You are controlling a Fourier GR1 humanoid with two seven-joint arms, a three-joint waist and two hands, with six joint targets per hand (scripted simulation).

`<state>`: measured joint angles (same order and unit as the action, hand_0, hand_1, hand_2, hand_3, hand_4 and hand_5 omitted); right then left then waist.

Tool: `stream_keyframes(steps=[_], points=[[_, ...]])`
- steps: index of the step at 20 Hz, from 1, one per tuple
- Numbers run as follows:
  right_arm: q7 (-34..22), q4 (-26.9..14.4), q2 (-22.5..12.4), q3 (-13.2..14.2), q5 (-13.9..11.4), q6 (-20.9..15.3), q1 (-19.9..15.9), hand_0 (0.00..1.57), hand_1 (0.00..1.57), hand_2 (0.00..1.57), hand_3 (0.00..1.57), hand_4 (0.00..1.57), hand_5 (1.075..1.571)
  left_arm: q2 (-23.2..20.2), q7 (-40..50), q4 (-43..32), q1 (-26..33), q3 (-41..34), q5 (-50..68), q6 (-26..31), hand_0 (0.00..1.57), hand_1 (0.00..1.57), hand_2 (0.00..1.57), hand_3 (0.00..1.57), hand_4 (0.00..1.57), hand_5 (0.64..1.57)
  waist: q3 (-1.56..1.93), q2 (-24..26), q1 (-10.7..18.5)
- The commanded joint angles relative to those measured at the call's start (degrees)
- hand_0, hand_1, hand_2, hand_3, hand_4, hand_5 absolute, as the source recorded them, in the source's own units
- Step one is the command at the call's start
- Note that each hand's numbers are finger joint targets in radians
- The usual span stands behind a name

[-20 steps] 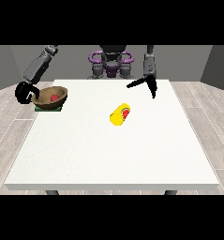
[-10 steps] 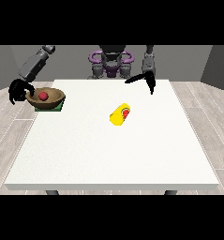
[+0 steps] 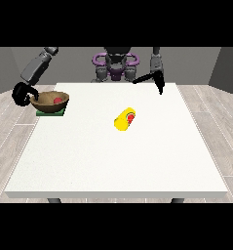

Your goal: Pick the cup and pour the ball into the bowl, then pick the bowl and place it on the pad

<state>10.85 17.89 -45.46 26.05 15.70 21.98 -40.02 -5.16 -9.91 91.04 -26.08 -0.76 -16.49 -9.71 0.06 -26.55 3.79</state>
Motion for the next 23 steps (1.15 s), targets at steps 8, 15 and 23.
stream_keyframes(steps=[8, 15, 23], points=[[0.43, -1.52, -8.04, -1.27, -3.89, -5.34, 0.13, 0.36, 0.36, 0.51, 0.62, 0.00, 1.506, -0.67, 2.12, 9.18, 2.33, 0.79, -0.19, 0.50, 0.00, 0.00, 0.00, 0.00, 0.00, 1.565, 0.05, -4.49, -0.34], [-1.89, -1.42, -7.23, -2.30, -4.91, -6.85, -1.66, 0.00, 0.00, 0.38, 0.16, 0.00, 1.488, -1.59, 6.69, 10.99, 2.17, -0.41, 0.32, 1.38, 0.00, 0.00, 0.00, 0.00, 0.00, 1.567, 0.02, -1.24, -0.30], [-9.46, -0.39, -15.91, 0.50, -0.87, 5.55, -5.44, 0.00, 0.00, 0.19, 0.29, 0.00, 1.503, -0.77, 3.27, 5.19, 4.97, -1.51, 1.51, 1.15, 0.00, 0.00, 0.00, 0.00, 0.00, 1.569, -0.13, 3.93, -2.94]])
